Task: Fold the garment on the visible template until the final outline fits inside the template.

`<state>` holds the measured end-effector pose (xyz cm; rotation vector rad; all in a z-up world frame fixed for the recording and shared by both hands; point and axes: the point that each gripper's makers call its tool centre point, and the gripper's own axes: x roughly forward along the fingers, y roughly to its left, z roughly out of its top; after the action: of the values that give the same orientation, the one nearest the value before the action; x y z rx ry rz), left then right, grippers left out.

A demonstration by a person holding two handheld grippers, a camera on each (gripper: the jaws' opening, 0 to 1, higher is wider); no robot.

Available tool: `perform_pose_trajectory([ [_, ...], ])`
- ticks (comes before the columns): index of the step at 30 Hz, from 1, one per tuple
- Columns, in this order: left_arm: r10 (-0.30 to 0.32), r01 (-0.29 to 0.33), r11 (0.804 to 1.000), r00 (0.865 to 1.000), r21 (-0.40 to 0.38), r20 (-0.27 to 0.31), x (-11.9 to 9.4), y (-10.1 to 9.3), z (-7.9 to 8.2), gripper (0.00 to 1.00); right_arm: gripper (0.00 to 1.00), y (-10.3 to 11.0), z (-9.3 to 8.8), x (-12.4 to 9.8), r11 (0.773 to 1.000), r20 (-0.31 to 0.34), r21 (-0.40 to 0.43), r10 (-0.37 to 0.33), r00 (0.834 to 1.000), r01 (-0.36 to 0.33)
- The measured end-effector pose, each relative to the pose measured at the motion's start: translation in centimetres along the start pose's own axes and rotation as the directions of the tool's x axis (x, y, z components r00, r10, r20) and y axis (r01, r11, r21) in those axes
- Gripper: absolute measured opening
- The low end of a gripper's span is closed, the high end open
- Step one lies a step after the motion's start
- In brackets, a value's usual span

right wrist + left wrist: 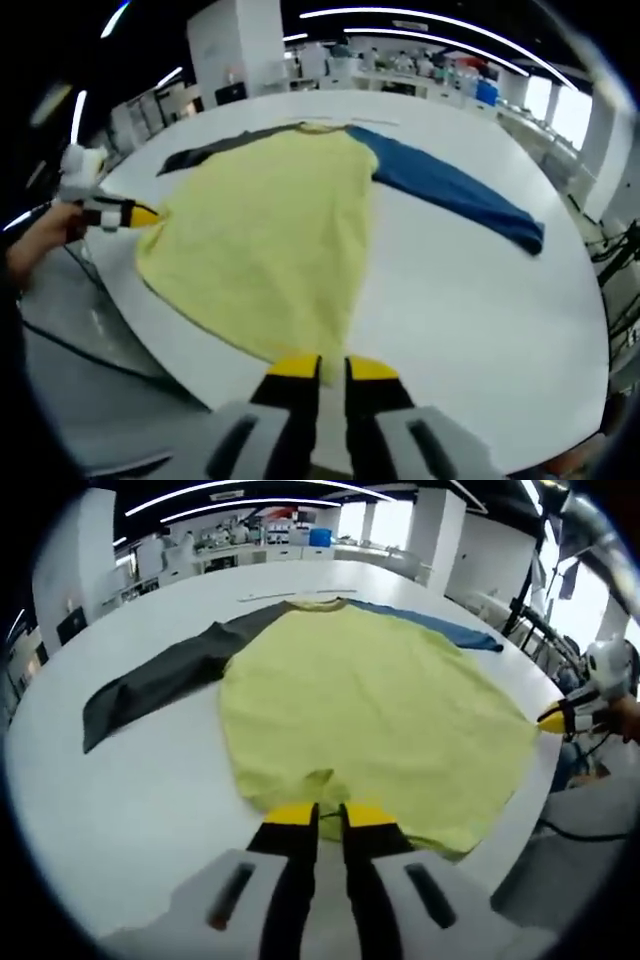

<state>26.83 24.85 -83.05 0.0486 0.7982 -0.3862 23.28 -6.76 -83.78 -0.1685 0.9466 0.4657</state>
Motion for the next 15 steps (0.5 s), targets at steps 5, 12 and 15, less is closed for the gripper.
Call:
perform_pose_trajectory([
  [5, 0.006, -0.005, 0.998, 1.000, 0.060, -0.026, 0.5, -0.7, 0.1, 0.06, 0.04, 0.0, -0.1, 0.1, 1.000, 0.001, 0.005, 0.003, 1.000, -0.003],
  [12, 0.017, -0.014, 0.998, 0.999, 0.054, -0.051, 0.9, -0.3, -0.6, 0.05, 0.05, 0.3, 0.1, 0.1, 1.000, 0.016, 0.002, 0.010, 1.000, -0.010],
  [15, 0.021, -0.019, 0.999, 0.999, 0.044, -0.046, 1.0, -0.4, -0.5, 0.04, 0.05, 0.2, 0.1, 0.0, 1.000, 0.015, 0.003, 0.010, 1.000, -0.010],
])
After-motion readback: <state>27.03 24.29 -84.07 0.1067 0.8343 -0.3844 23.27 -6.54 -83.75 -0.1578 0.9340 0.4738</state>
